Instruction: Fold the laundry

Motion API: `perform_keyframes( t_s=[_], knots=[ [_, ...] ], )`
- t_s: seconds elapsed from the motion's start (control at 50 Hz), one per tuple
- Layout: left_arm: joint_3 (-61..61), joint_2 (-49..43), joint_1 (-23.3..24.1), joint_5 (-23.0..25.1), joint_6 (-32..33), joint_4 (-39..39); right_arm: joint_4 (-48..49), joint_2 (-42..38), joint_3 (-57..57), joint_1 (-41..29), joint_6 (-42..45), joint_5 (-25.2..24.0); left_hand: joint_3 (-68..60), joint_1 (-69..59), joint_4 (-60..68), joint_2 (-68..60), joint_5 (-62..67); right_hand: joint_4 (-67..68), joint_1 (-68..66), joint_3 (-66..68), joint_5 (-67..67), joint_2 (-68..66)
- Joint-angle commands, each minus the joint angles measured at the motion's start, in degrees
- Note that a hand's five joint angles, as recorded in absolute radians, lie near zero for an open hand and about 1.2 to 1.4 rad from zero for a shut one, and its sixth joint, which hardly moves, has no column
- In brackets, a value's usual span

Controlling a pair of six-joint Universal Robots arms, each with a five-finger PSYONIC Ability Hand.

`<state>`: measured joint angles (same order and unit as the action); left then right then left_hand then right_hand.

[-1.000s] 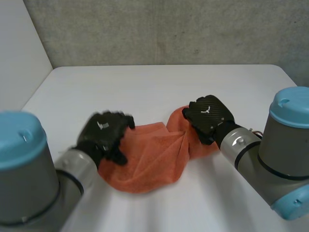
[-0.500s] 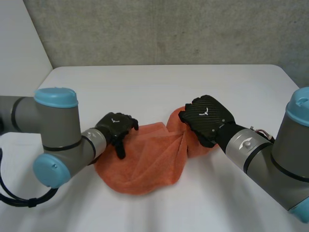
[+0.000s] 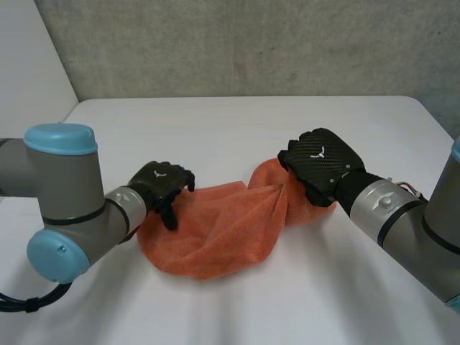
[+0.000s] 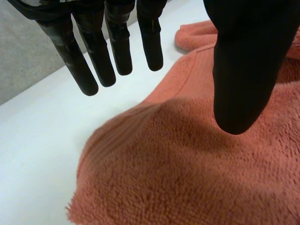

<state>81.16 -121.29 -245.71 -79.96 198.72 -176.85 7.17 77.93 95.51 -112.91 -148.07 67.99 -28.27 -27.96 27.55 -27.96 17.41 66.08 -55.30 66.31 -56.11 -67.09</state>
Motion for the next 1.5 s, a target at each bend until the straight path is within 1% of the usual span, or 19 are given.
perform_keyframes(
  t_s=[0.02,0.1,0.16,0.18,0.26,0.38,0.46,0.48,0.58,0.68,0.76,0.92,1.02,1.14,1.2,1.22,1.28,1.44,1.5],
  knots=[
    [-0.13,-2.54,0.05,-0.03,0.18,-0.25,-0.23,-0.50,0.29,-0.46,0.06,-0.05,1.57,1.26,-0.85,1.26,-0.71,8.60,-19.38,8.37,-8.56,-7.59],
    [-1.18,-4.92,-0.04,-0.29,0.26,-0.34,-0.05,-1.38,0.20,-0.55,0.32,-0.05,-0.44,-0.75,1.16,-0.75,1.30,8.60,-19.38,8.37,-8.56,-7.59],
    [-3.20,-6.76,0.05,-1.43,0.35,-0.43,-0.05,-2.69,-0.85,-0.38,0.41,-0.14,-19.71,-20.03,20.44,-20.03,20.57,8.60,-19.38,8.37,-8.56,-7.59],
    [-4.25,-7.38,0.05,-1.87,0.61,-0.51,-0.05,-3.05,-1.03,-0.20,0.41,-0.14,-33.44,-33.76,34.17,-33.76,34.30,8.60,-19.38,8.37,-8.56,-7.59],
    [-7.50,-8.43,0.14,-2.49,2.01,-1.65,-0.05,-5.15,-3.31,-0.03,0.68,0.03,-51.69,-52.00,52.41,-52.00,52.55,9.10,-19.88,8.87,-9.07,-8.09],
    [-14.00,-9.05,0.23,-3.36,6.85,-4.99,0.12,-11.13,-18.56,1.11,0.24,0.91,-51.73,-52.04,52.45,-52.04,52.59,13.91,-24.69,13.68,-13.88,-12.90],
    [-21.12,-6.78,0.49,-7.57,7.91,-10.34,2.22,-13.32,-31.56,0.86,0.06,1.96,-51.73,-52.04,52.45,-52.04,52.59,13.92,-24.70,13.69,-13.89,-12.91],
    [-22.96,-4.16,0.49,-9.85,7.56,-13.84,3.10,-13.77,-33.96,0.77,-0.03,2.40,-51.73,-52.04,52.45,-52.04,52.59,13.92,-24.70,13.69,-13.89,-12.91],
    [-21.93,4.29,0.93,-14.26,4.75,-25.46,11.01,-14.12,-40.84,0.50,-1.78,4.17,-51.73,-52.04,52.45,-52.04,52.59,13.92,-24.70,13.69,-13.89,-12.91],
    [-12.36,10.98,0.93,-14.44,2.29,-29.52,15.68,-13.60,-37.34,0.50,-8.63,3.03,-51.73,-52.04,52.45,-52.04,52.59,13.92,-24.70,13.69,-13.89,-12.91],
    [-2.17,13.27,0.84,-14.79,1.32,-29.25,14.72,-9.31,-26.56,0.50,-12.94,-1.71,-51.73,-52.04,52.45,-52.04,52.59,13.92,-24.70,13.69,-13.89,-12.91],
    [19.10,13.80,-1.00,-14.70,0.97,-27.67,2.70,-9.98,-10.72,0.50,-11.11,-7.52,-51.73,-52.04,52.45,-52.04,52.59,13.92,-24.70,13.69,-13.89,-12.91],
    [27.98,14.15,-1.80,-14.70,0.62,-22.16,-3.73,-14.12,-6.66,-3.18,-5.57,-7.18,-51.73,-52.04,52.45,-52.04,52.59,13.92,-24.70,13.69,-13.89,-12.91],
    [31.16,15.82,-1.71,-14.61,0.09,-14.76,-8.66,-16.58,-4.20,-7.32,0.76,-6.47,-51.73,-52.04,52.45,-52.04,52.59,13.92,-24.70,13.69,-13.89,-12.91],
    [31.78,18.98,-1.53,-14.35,0.09,-9.40,-9.02,-15.89,-3.58,-7.23,0.94,-6.73,-42.70,-43.01,43.42,-43.01,43.56,13.65,-24.43,13.42,-13.61,-12.63],
    [31.60,20.81,-1.44,-14.09,0.09,-8.17,-9.02,-15.62,-3.58,-7.23,0.94,-6.73,-35.01,-35.32,35.73,-35.32,35.87,13.48,-24.26,13.25,-13.44,-12.46],
    [31.08,24.25,-1.36,-13.91,0.00,-7.37,-9.02,-13.96,-3.49,-7.06,0.94,-6.65,-21.68,-21.99,22.40,-21.99,22.54,13.48,-24.26,13.25,-13.44,-12.46],
    [24.49,29.09,0.23,-13.91,0.18,-7.81,-9.02,-12.89,-2.44,-6.88,0.94,-6.82,-17.45,-17.76,18.17,-17.76,18.31,13.14,-23.92,12.91,-13.10,-12.13],
    [21.41,27.87,1.54,-13.74,0.18,-7.98,-9.02,-12.81,-2.09,-6.88,0.94,-6.82,-8.71,-9.03,9.44,-9.03,9.57,13.14,-23.92,12.91,-13.10,-12.13]
  ],
)
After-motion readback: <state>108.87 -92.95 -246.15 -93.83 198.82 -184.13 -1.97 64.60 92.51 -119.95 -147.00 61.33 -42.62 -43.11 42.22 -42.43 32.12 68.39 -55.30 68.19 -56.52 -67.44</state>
